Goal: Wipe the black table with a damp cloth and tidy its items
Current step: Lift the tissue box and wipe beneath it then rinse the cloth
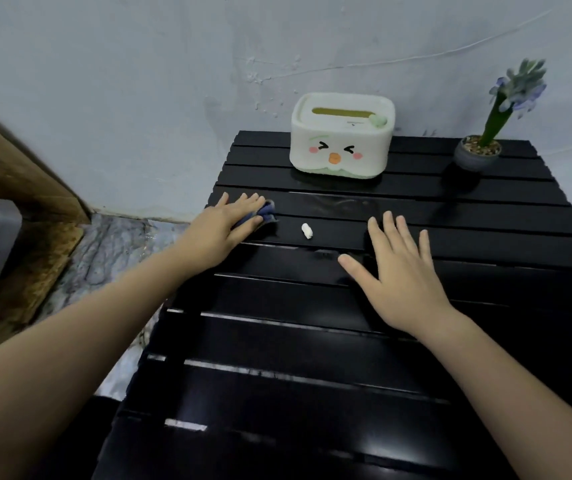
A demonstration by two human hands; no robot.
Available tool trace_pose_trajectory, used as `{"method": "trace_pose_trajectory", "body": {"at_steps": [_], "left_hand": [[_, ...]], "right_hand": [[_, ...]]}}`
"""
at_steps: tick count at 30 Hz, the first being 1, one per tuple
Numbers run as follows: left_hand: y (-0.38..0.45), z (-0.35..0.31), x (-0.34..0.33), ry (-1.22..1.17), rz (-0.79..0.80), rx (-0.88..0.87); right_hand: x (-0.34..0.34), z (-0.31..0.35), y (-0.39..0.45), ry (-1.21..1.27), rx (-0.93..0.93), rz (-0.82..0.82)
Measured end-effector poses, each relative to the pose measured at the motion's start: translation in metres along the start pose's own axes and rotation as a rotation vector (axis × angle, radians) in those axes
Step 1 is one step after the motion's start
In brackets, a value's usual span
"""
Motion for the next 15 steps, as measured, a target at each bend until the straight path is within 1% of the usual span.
{"method": "trace_pose_trajectory", "body": {"at_steps": [2, 3, 4, 6, 8, 12, 15], "left_hand": [[0.001, 0.000, 0.024, -0.127, -0.175, 0.043], [0.001, 0.002, 0.032, -0.124, -0.234, 0.070], [0.002, 0.008, 0.035, -0.071, -0.243, 0.117], [0.001, 0.027, 0.024, 0.153, -0.147, 0.241], [0.002, 0.041, 0.011, 0.306, -0.080, 0.281], [0.010, 0.018, -0.008, 0.376, -0.043, 0.206], [0.014, -0.009, -0.036, 0.352, 0.000, 0.148]], "right_hand": [[0.012, -0.011, -0.026, 0.027, -0.021, -0.020], [0.017, -0.020, -0.042, 0.034, -0.041, -0.023], [0.020, -0.032, -0.060, 0.030, -0.071, -0.024], [0.022, -0.062, -0.100, -0.005, -0.144, -0.020], [0.020, -0.096, -0.141, -0.039, -0.236, -0.020], [0.009, -0.158, -0.212, -0.109, -0.452, 0.029], [0.000, -0.181, -0.246, -0.121, -0.538, 0.056]]}}
Point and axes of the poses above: each hand's wrist, its own y-axis towards the middle knuckle, its own x-axis out of the back of the hand, z = x × y, the point moved 10 cm from there along y, towards the middle knuckle, and after that the axes turned 11 degrees about -y, right-handed, at the moved point
